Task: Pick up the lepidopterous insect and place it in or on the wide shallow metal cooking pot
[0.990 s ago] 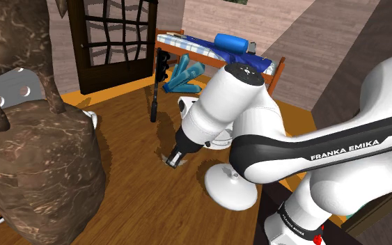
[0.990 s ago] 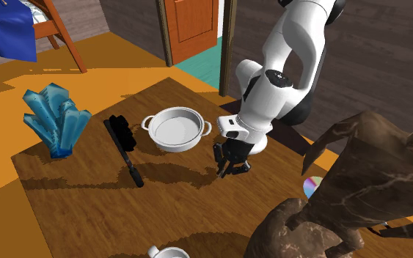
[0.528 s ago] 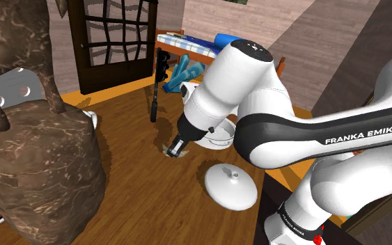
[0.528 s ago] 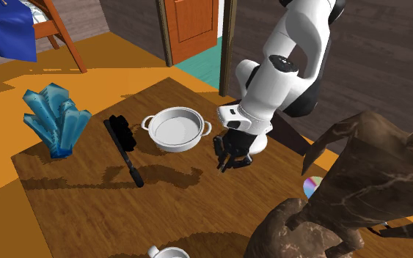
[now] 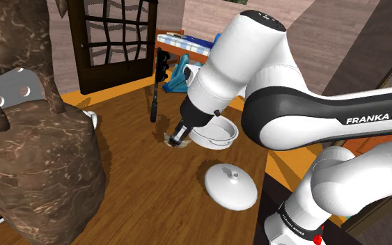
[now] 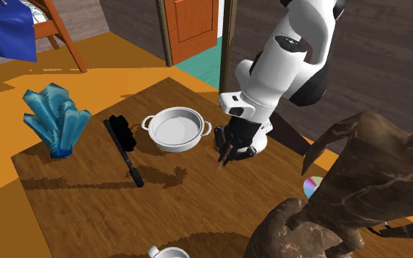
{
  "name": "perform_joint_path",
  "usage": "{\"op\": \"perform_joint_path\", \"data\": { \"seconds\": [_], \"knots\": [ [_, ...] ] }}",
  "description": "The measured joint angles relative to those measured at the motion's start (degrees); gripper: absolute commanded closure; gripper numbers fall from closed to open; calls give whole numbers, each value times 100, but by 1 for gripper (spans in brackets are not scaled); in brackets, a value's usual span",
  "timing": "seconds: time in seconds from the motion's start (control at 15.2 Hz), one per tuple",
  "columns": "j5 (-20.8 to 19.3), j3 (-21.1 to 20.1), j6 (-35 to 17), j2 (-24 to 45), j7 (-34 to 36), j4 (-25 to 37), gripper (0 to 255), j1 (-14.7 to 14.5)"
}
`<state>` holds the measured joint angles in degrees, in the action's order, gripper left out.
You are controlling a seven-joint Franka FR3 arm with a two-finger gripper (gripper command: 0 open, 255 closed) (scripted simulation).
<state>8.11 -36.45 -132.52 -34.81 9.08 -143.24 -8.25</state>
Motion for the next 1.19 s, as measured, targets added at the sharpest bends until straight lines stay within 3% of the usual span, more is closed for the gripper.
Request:
{"op": "perform_joint_path", "data": {
  "seconds": [0.46, 1.19],
  "knots": [
    [-14, 219, 480, -145, -153, 333, 255, -19],
    [-154, 1822, 445, -822, -1787, -454, 255, 84]
  ]
}}
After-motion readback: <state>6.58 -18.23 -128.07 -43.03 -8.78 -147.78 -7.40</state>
